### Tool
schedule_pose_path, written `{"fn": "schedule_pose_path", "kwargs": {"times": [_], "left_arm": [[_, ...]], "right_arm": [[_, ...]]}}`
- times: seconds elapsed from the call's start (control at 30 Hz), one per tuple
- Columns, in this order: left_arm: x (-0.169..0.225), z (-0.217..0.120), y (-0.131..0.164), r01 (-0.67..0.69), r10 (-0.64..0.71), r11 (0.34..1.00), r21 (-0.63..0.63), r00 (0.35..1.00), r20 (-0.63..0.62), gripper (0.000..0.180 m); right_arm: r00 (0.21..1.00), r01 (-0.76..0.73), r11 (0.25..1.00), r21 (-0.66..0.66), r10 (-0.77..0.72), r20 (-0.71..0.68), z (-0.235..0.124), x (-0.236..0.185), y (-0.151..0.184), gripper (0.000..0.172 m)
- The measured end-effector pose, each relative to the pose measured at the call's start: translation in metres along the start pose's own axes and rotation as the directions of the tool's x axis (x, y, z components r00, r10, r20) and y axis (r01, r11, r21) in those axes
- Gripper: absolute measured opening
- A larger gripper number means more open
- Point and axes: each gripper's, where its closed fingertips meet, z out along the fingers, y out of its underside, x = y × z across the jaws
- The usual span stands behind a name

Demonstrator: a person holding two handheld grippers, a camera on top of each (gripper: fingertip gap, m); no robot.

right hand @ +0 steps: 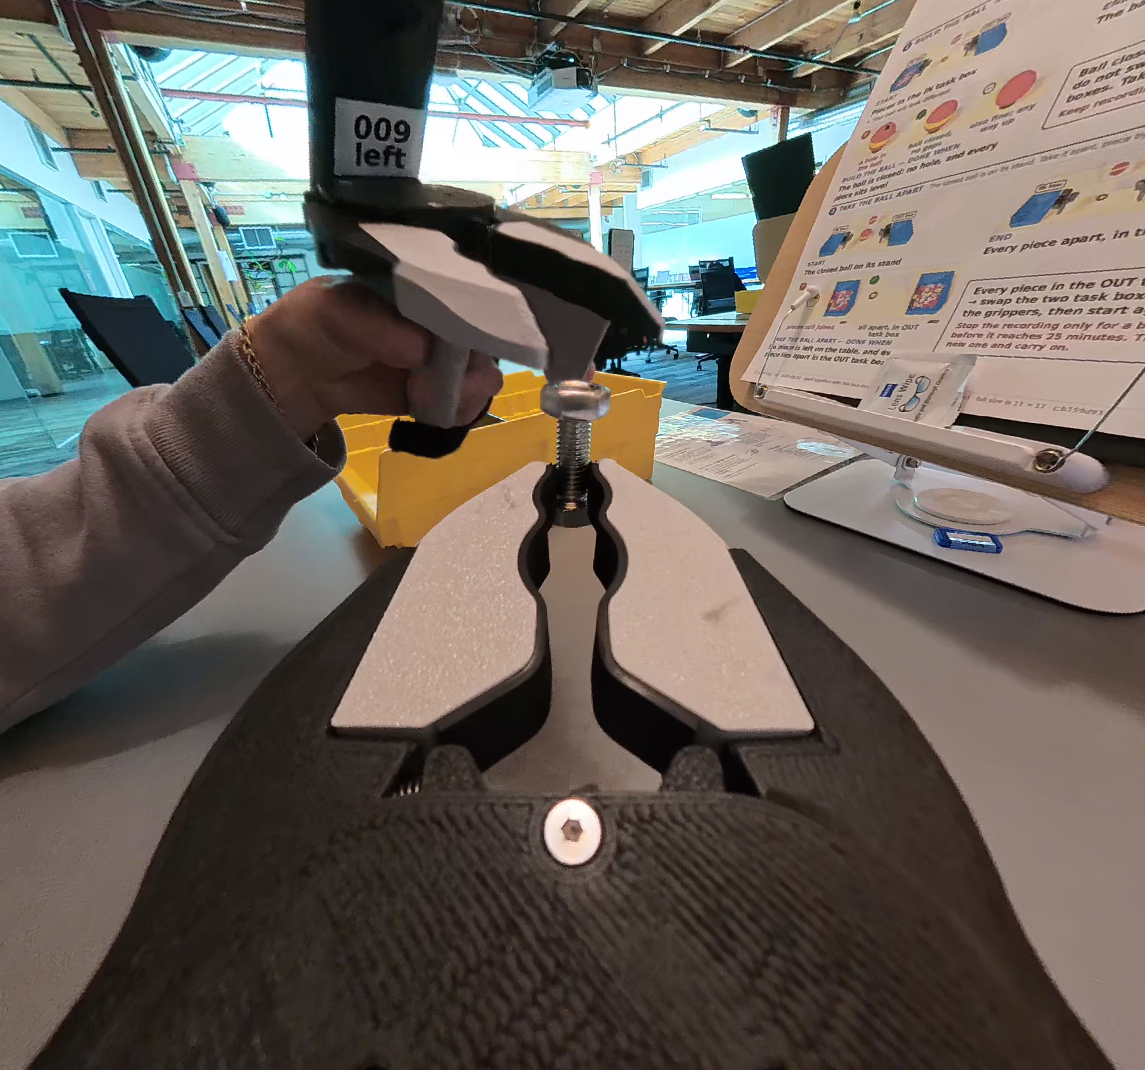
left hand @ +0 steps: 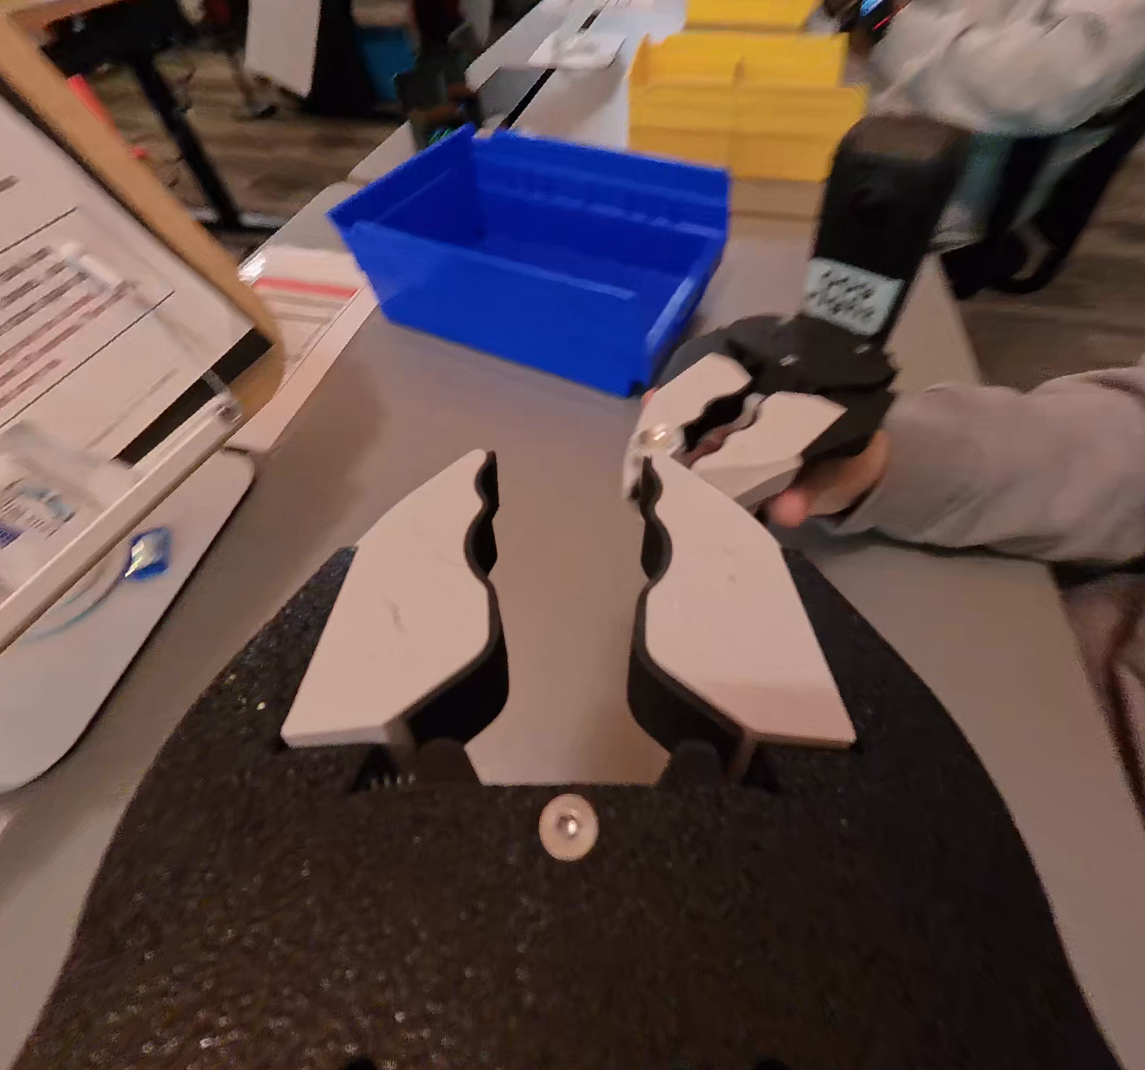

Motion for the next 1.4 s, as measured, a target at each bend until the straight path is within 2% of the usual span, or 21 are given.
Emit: {"fn": "schedule_pose_path", "kwargs": {"times": [0.07,0.13,0.3,0.4,0.6,0.67,0.83,0.93,1.17,1.4], "left_arm": [[0.014,0.006,-0.006,-0.003,0.005,0.999,0.032,0.998,-0.067,0.046],[0.015,0.013,-0.003,-0.007,0.008,1.0,0.01,0.998,-0.069,0.047],[-0.002,0.01,0.011,0.016,-0.015,0.998,-0.059,1.0,0.009,0.054],[-0.025,0.001,0.021,0.006,0.013,0.992,-0.123,0.988,0.153,0.047],[0.009,0.013,-0.003,0.01,-0.01,1.0,0.004,1.0,-0.02,0.055],[0.011,0.019,-0.002,0.013,-0.013,1.0,0.0,1.0,-0.025,0.055],[-0.007,0.011,0.009,0.021,-0.018,0.998,-0.057,0.999,0.052,0.059],[-0.029,0.0,0.017,0.019,-0.001,0.995,-0.096,0.984,0.179,0.054],[0.006,0.015,-0.004,0.017,-0.017,1.0,0.016,1.0,-0.001,0.06],[-0.002,0.02,0.008,0.02,-0.016,0.998,-0.06,0.999,0.051,0.063]], "right_arm": [[1.0,-0.001,1.0,-0.002,0.001,0.0,0.001,0.0,0.001,0.009],[1.0,-0.002,1.0,0.002,0.002,0.004,0.0,-0.001,0.0,0.009],[1.0,-0.003,1.0,-0.002,0.003,-0.017,-0.001,0.003,0.0,0.009],[1.0,-0.017,1.0,0.01,0.017,-0.011,-0.002,0.004,-0.001,0.009],[1.0,-0.011,1.0,-0.002,0.011,-0.007,0.0,0.002,0.001,0.009],[1.0,-0.005,1.0,-0.002,0.005,-0.007,0.0,0.001,0.001,0.009],[1.0,-0.006,1.0,-0.003,0.006,-0.029,-0.002,0.006,0.001,0.009],[0.999,-0.019,1.0,0.016,0.019,-0.026,-0.004,0.007,-0.003,0.009],[1.0,-0.012,1.0,0.006,0.012,-0.023,-0.003,0.006,-0.001,0.009],[1.0,-0.011,1.0,0.003,0.011,-0.023,-0.003,0.005,0.0,0.009]]}}
